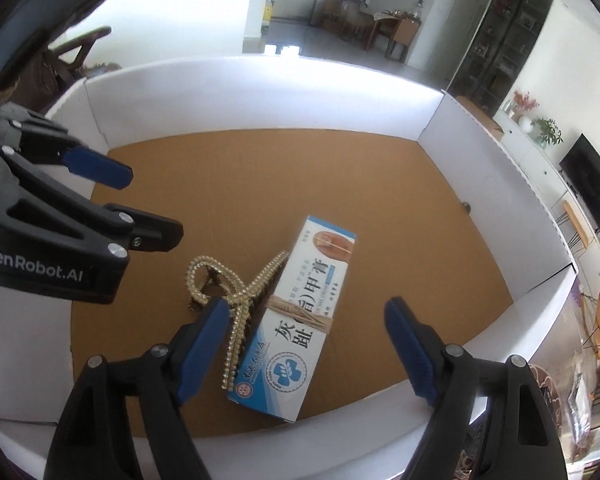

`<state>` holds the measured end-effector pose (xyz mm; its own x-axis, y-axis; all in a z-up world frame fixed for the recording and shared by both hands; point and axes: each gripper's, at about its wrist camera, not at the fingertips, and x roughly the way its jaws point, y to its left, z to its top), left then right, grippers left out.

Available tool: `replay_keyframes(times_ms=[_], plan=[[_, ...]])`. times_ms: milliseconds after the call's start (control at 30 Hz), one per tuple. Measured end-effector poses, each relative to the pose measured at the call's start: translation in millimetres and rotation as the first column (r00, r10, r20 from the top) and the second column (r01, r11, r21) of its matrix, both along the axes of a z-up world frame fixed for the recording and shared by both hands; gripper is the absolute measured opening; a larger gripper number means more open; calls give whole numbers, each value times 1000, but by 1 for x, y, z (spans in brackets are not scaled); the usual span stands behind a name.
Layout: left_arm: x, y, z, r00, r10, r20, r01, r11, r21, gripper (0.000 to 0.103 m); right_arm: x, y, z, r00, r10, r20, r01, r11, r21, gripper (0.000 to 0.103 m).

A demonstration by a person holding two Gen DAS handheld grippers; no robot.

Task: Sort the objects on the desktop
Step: 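Carry the spiral hair clip and blue box into the white bin and open both tools, then grasp the black fuzzy scrunchie with the right tool while the left tool returns to the table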

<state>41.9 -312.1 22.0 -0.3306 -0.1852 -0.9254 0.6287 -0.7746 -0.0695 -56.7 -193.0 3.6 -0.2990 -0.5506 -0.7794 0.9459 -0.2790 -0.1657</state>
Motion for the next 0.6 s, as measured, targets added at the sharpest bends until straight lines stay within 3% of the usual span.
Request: replay_keyframes(times_ms=[100,167,267,367,433,467,600], plan=[[12,-3,10,994,32,-102,-34,999,-13,67,-10,31,26,996,-88,29,92,981,-168,83],[24,8,23,986,43,-164,-55,996,-70,67,-8,69,43,988,-144,49,152,947,-283,101],[32,42,47,968,-30,-249,-13,986,-168,68,1,148,46,975,-208,73,221,903,-370,103],[28,92,74,924,-186,-333,114,968,-223,71,0,221,17,948,-307,89,319,905,-281,103],[17,133,85,882,-295,-366,213,945,-250,98,-10,263,-8,917,-387,95,398,899,-182,103],[4,152,89,863,-342,-372,259,931,-257,102,-15,288,-18,896,-432,105,443,885,-140,103],[-34,228,63,806,-502,-314,468,865,-181,103,-16,385,-40,803,-585,116,591,806,-22,103]])
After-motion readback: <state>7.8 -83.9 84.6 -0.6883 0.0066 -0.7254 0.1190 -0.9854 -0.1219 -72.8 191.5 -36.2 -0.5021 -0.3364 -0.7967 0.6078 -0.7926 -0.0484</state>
